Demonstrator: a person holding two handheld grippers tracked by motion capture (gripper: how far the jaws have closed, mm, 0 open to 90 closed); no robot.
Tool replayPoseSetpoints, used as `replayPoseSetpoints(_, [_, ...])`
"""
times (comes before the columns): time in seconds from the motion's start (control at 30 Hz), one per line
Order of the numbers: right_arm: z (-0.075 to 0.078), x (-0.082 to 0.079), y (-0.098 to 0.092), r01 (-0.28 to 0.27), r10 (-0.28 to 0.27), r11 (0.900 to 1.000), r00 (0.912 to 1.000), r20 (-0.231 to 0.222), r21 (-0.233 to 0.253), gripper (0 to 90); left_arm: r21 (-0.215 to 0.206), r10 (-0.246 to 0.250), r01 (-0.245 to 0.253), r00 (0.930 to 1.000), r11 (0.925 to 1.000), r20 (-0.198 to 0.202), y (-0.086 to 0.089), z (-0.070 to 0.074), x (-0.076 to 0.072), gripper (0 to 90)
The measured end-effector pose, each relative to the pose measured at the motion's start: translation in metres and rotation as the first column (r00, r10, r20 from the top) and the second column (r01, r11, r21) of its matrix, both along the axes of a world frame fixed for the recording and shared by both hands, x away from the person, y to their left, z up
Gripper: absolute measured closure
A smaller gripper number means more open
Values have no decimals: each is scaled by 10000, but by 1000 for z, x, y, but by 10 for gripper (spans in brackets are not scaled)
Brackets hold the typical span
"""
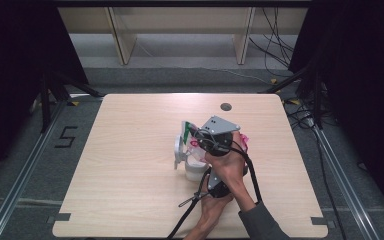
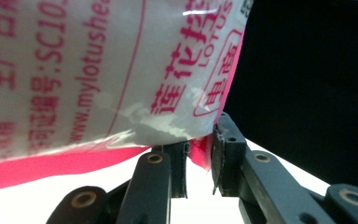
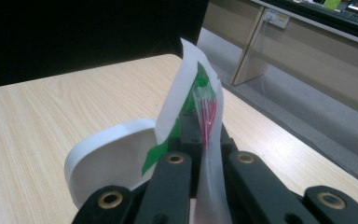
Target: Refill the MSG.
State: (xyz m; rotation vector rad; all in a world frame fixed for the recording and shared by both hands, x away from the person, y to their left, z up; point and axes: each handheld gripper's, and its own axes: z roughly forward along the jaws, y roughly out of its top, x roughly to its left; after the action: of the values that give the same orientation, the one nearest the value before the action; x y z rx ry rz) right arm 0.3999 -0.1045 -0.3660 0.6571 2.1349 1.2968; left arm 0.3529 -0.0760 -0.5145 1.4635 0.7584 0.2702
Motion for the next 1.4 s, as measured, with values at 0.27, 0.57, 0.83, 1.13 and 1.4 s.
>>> replayPoseSetpoints(0.27, [0, 2, -2, 24, -24, 10000, 10000, 64, -85, 897, -28, -124, 124, 9999, 9999, -25, 0, -1, 0, 774])
replayPoseSetpoints(0.57, [1, -1, 1, -4, 3, 10000, 10000, -51, -65, 897, -15, -147, 147, 9998, 9999, 102, 0, 1, -1, 774])
replayPoseSetpoints(0.83, [1, 1, 0, 33, -33, 10000, 10000, -41, 33, 897, -34, -117, 117, 9999, 9999, -8, 0, 1, -1, 774])
replayPoseSetpoints(1.13, [2, 0, -1, -20, 22, 9999, 9999, -129, 115, 897, 520, -128, 128, 9999, 9986, -19, 3, 2, -1, 774])
replayPoseSetpoints(1.4, [0, -1, 1, 85, -82, 9998, 9998, -187, 158, 897, 7, -160, 160, 9999, 9999, 62, 1, 1, -1, 774])
